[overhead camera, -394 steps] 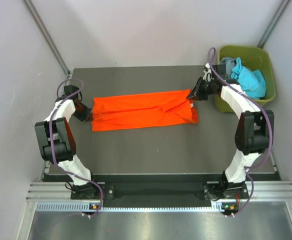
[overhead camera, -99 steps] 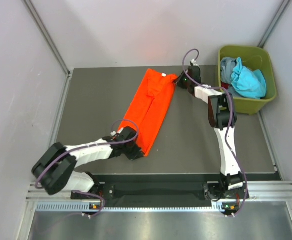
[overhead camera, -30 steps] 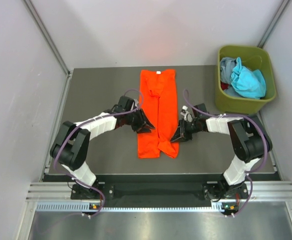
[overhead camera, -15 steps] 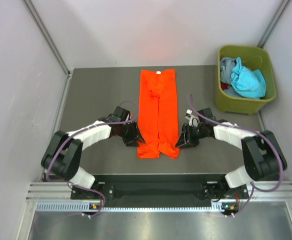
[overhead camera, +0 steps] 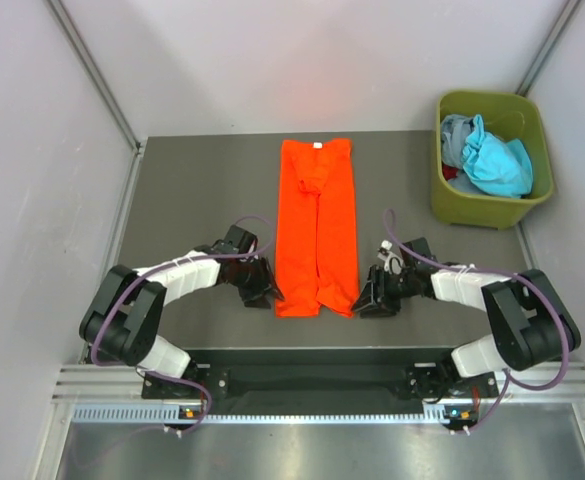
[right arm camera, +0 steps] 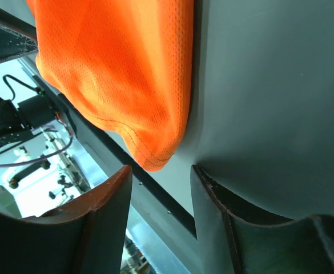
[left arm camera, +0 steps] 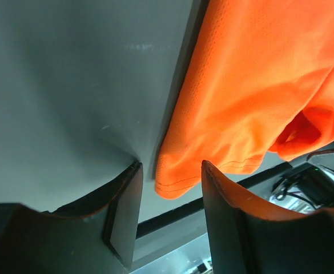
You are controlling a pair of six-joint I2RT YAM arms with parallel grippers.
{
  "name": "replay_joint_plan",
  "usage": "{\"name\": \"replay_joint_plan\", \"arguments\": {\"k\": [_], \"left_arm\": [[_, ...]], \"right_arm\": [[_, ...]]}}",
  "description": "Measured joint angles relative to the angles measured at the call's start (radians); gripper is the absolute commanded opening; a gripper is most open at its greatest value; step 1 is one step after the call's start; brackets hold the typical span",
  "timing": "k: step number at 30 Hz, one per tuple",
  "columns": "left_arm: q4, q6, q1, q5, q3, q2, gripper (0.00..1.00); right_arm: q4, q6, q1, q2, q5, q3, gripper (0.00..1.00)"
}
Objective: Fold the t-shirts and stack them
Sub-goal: Fold the tshirt
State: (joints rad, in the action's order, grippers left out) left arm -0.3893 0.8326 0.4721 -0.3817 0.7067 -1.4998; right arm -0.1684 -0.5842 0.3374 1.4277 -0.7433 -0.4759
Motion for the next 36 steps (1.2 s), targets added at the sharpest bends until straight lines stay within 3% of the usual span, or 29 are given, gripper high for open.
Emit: {"name": "replay_joint_plan", "arguments": {"k": [4,8,9,11,12,13,15,21,22,25,26,29,31,33,36], "left_arm": [[0.035,0.026,-0.002,-0.02,-0.016,0.001,0.5],[0.094,0.059,-0.002,-0.066,-0.039,-0.015,0.4],[0.106,0.063,-0.003,-0.075,-0.044,-0.02,0.33],[0.117,0.071,-0.003,-0.085,-0.05,-0.031,0.24],[0.117,0.074,-0.003,-0.085,-0.051,-0.034,0.12],[0.116,0.075,-0.003,-0.082,-0.052,-0.035,0.06],[0.108,0.066,-0.003,-0.069,-0.053,-0.035,0.0],[0.042,0.025,-0.002,-0.024,-0.024,-0.031,0.0],[0.034,0.019,-0.002,-0.018,-0.022,-0.028,0.0],[0.028,0.006,-0.002,-0.017,-0.022,-0.026,0.11],[0.027,0.004,-0.002,-0.018,-0.022,-0.025,0.23],[0.007,-0.005,0.008,-0.015,-0.018,-0.008,0.41],[-0.031,-0.02,0.015,0.001,-0.012,0.021,0.43],[-0.077,-0.026,0.018,0.014,0.002,0.052,0.43],[-0.117,-0.028,0.018,0.032,0.035,0.103,0.38]], "right_arm": [[0.049,-0.037,0.0,0.008,-0.011,0.011,0.44],[0.119,-0.074,0.0,0.058,-0.036,0.011,0.39],[0.132,-0.081,0.0,0.068,-0.041,0.011,0.36],[0.148,-0.087,0.0,0.078,-0.042,0.011,0.24],[0.152,-0.088,0.0,0.081,-0.037,0.011,0.19],[0.152,-0.089,0.0,0.083,-0.034,0.011,0.07],[0.14,-0.071,0.0,0.083,-0.026,0.011,0.0],[-0.053,0.042,-0.001,0.057,0.059,-0.037,0.01],[-0.079,0.06,-0.002,0.048,0.075,-0.044,0.13],[-0.13,0.095,-0.001,0.036,0.079,-0.056,0.26],[-0.142,0.105,-0.001,0.035,0.073,-0.06,0.27],[-0.211,0.14,-0.001,0.029,0.081,-0.084,0.36],[-0.261,0.164,-0.001,0.01,0.109,-0.109,0.4],[-0.313,0.184,-0.001,-0.024,0.136,-0.15,0.41],[-0.327,0.201,-0.001,-0.054,0.145,-0.228,0.25]]}}
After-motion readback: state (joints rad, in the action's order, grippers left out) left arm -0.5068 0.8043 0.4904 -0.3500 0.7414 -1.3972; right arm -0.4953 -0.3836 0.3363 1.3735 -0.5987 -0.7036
